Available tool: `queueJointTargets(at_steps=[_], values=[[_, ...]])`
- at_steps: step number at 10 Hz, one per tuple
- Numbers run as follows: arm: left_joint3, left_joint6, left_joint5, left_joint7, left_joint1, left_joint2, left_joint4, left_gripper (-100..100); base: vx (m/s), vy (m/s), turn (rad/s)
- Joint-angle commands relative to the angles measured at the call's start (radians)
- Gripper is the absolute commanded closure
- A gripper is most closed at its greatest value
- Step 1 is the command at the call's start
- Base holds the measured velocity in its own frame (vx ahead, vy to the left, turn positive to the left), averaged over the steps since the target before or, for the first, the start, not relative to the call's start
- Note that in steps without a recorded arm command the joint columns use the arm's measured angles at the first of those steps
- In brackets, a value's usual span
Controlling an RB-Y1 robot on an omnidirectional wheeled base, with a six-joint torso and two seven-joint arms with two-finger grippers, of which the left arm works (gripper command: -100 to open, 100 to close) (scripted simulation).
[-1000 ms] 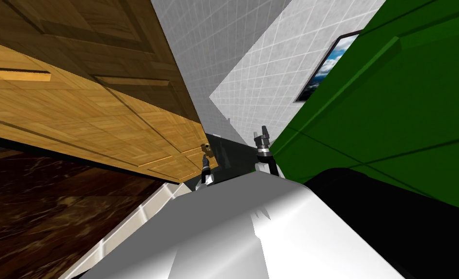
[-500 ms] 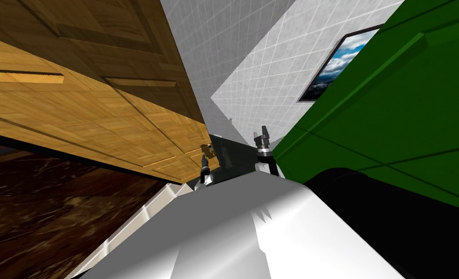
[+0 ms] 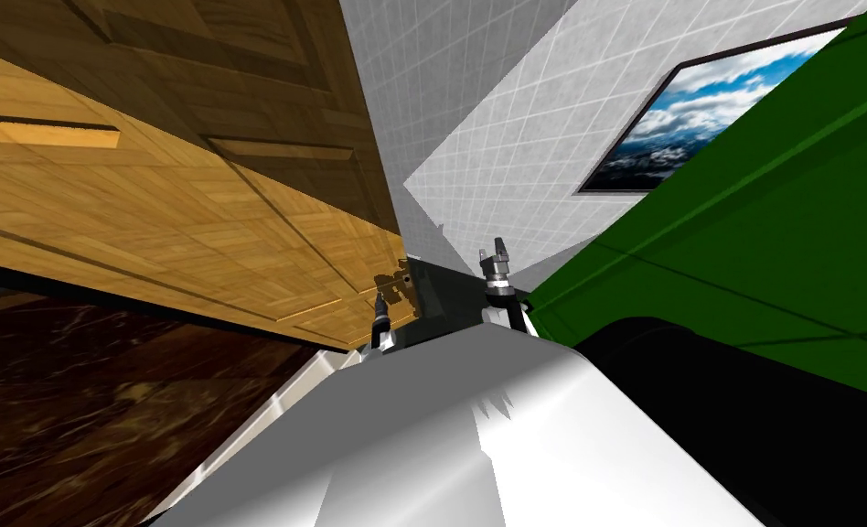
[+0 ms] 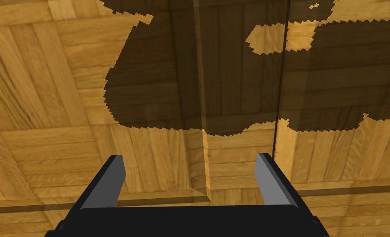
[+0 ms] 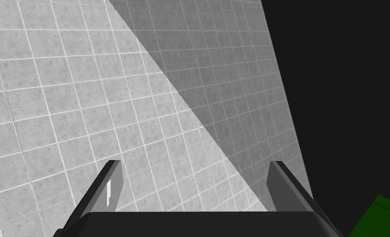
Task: Push the door open
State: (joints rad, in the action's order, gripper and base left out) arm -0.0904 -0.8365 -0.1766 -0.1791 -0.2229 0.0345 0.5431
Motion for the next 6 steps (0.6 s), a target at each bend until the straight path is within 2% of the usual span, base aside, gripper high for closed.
queueJointTargets(at_steps=[1, 2, 3, 4, 6], values=[[-0.003, -0.004, -0.001, -0.003, -0.001, 0.030, -0.003, -100, 0.182, 0.096, -0.025], [-0.005, -0.006, -0.002, -0.004, -0.002, 0.043, -0.003, -100, 0.231, 0.026, -0.030], [-0.006, -0.007, -0.003, -0.005, -0.002, 0.045, -0.004, -100, 0.219, -0.049, -0.025], [-0.008, -0.008, -0.003, -0.007, -0.002, 0.043, -0.005, -100, 0.167, -0.092, -0.019], [-0.011, -0.010, -0.005, -0.009, -0.002, 0.027, -0.006, -100, 0.119, -0.128, -0.002]])
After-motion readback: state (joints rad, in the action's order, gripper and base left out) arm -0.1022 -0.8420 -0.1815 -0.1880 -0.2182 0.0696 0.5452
